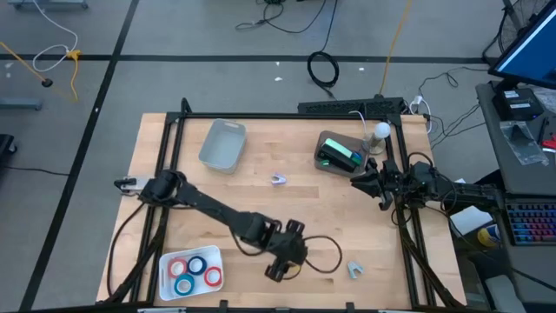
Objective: Pick and place Stapler, Stapler remover, tape
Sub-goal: Put the yellow small stapler into the black bin
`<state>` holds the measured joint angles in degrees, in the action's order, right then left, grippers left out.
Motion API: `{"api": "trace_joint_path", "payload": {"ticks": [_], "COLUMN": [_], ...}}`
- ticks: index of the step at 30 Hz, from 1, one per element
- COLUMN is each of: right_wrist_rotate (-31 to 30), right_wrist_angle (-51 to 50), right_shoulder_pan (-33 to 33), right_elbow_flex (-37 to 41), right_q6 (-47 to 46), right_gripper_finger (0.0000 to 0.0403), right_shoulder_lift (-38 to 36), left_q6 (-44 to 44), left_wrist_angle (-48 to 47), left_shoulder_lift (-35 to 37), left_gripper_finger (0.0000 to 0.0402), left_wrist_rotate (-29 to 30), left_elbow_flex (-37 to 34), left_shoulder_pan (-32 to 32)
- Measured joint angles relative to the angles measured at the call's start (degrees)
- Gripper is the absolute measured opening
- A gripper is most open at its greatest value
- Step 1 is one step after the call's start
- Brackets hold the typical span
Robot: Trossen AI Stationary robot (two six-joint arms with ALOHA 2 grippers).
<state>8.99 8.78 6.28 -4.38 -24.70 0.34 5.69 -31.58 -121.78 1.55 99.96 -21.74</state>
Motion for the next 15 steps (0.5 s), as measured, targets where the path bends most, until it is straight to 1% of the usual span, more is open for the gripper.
{"api": "trace_joint_path", "payload": {"ticks": [7, 10, 15], "right_wrist_rotate": [0.0, -0.2, -0.2], "right_wrist_angle": [-0.1, -0.5, -0.6], "right_shoulder_pan": [0.0, 0.0, 0.0], "right_elbow_flex": [0.0, 0.0, 0.0], "right_q6": [1.8, 2.0, 2.0], "right_gripper_finger": [0.0063, 0.0063, 0.0063], "right_shoulder_lift": [0.0, 0.2, 0.3], "left_q6": [-3.1, -5.2, -4.6], "left_wrist_angle": [1.7, 1.9, 1.8], "left_shoulder_lift": [-5.0, -5.7, -6.5], "left_gripper_finger": [0.0267, 0.0267, 0.0267], "left_wrist_rotate": [1.4, 0.1, 1.5], "left_elbow_flex": [0.0, 0.0, 0.0], "left_shoulder_pan": [-1.7, -1.6, -1.4]}}
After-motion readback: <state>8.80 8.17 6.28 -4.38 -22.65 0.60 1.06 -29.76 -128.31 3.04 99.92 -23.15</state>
